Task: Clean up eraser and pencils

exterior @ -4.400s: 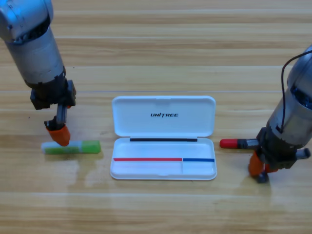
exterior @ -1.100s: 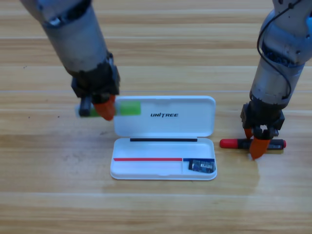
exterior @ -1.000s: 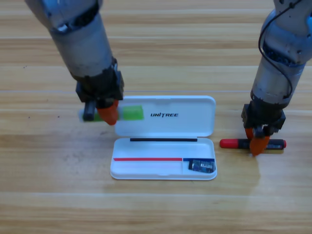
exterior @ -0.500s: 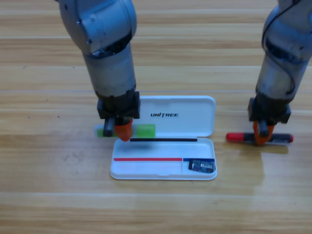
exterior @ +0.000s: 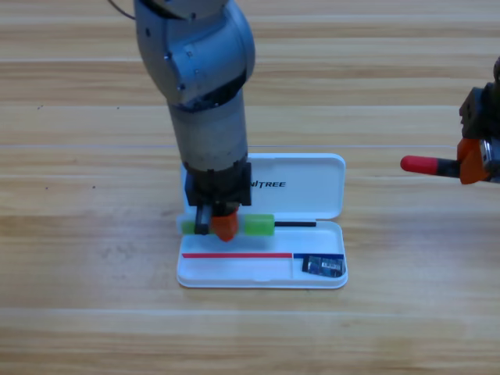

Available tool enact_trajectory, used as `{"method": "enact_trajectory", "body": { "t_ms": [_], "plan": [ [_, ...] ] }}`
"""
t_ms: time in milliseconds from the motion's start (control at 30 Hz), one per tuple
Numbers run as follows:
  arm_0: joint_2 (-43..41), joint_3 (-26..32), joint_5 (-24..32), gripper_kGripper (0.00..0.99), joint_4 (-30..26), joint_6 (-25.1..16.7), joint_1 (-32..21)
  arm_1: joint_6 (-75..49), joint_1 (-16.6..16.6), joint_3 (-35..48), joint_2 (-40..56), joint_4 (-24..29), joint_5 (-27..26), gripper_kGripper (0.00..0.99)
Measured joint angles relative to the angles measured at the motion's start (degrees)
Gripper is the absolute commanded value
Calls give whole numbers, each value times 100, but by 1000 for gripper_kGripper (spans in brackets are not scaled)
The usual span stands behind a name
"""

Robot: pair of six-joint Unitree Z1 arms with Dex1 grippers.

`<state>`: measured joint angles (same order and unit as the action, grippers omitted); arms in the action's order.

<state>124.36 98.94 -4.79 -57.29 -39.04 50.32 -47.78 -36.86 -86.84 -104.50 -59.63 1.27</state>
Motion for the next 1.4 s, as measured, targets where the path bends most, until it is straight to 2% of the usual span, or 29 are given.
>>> {"method": "enact_trajectory", "body": {
  "t_ms": [333, 1233, 1300, 1333, 1367, 1400],
  "plan": [
    [7, 27, 271, 0, -153, 11, 42, 102, -172, 71, 12, 0, -144, 0],
    [289, 95, 409, 0, -161, 22, 148, 200, -376, -7, 5, 0, -144, 0],
    [289, 95, 409, 44, -161, 27, 148, 211, -383, -33, 0, 0, -144, 0],
    [289, 95, 409, 104, -161, 34, 148, 212, -385, -53, -6, 0, -144, 0],
    [289, 95, 409, 293, -161, 38, 148, 215, -388, -79, -16, 0, -144, 0],
    [289, 95, 409, 552, -161, 38, 148, 220, -393, -103, -27, 0, -144, 0]
  ]
}}
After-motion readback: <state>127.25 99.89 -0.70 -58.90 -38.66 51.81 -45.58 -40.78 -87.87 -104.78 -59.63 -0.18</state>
